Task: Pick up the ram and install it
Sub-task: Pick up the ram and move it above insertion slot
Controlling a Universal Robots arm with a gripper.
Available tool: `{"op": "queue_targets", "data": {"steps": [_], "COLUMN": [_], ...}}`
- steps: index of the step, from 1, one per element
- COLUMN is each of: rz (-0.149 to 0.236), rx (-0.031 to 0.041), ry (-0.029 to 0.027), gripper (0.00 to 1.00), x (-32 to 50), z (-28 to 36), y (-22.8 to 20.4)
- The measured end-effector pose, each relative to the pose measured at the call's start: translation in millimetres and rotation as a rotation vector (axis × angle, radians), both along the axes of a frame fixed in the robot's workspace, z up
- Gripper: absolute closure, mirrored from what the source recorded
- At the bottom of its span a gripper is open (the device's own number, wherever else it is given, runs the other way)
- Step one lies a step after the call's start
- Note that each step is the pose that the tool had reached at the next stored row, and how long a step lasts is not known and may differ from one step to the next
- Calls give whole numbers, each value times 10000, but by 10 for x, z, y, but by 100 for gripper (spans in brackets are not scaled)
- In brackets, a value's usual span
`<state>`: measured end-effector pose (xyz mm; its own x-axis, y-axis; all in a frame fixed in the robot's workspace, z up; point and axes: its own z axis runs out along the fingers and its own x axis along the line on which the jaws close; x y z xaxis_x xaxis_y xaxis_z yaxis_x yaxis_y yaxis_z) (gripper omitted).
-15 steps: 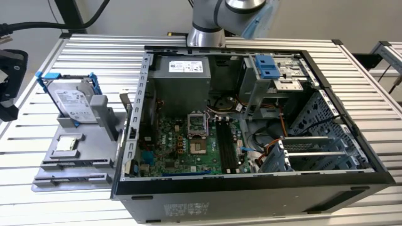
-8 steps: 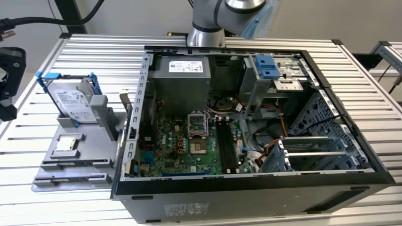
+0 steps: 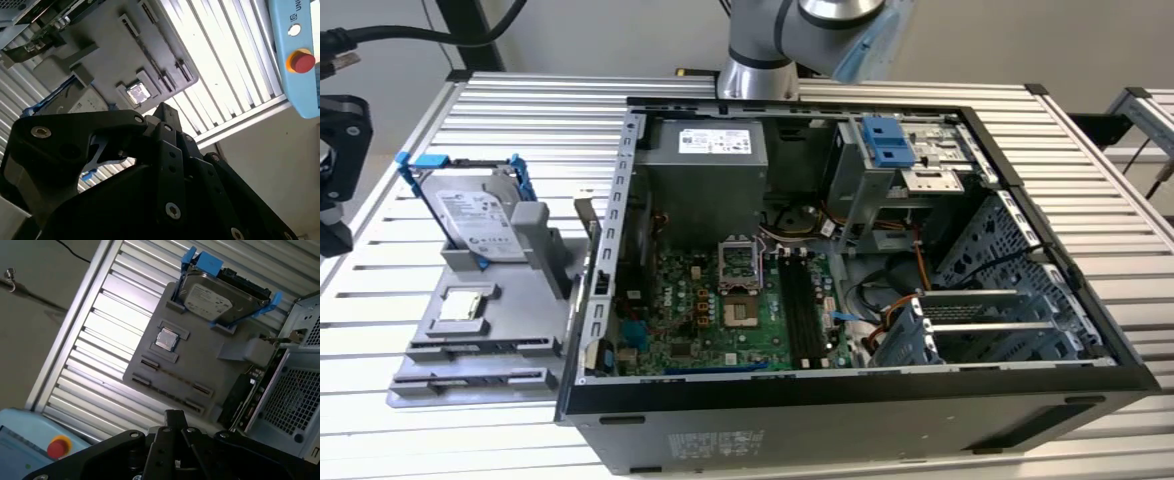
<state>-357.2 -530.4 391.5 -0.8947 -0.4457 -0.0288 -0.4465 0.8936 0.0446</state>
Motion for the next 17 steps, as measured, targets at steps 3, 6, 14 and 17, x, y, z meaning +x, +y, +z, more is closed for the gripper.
{"op": "queue_targets", "data": {"steps": [3, 6, 14, 17], "rz": [337, 673, 1679, 2068], "rx": [0, 1, -1, 0], "ry": [-10, -23, -50, -67], "gripper": [100, 100, 100, 100], "x": [-7, -13, -22, -23], "z": [1, 2, 7, 9], "y": [0, 0, 0, 0]}}
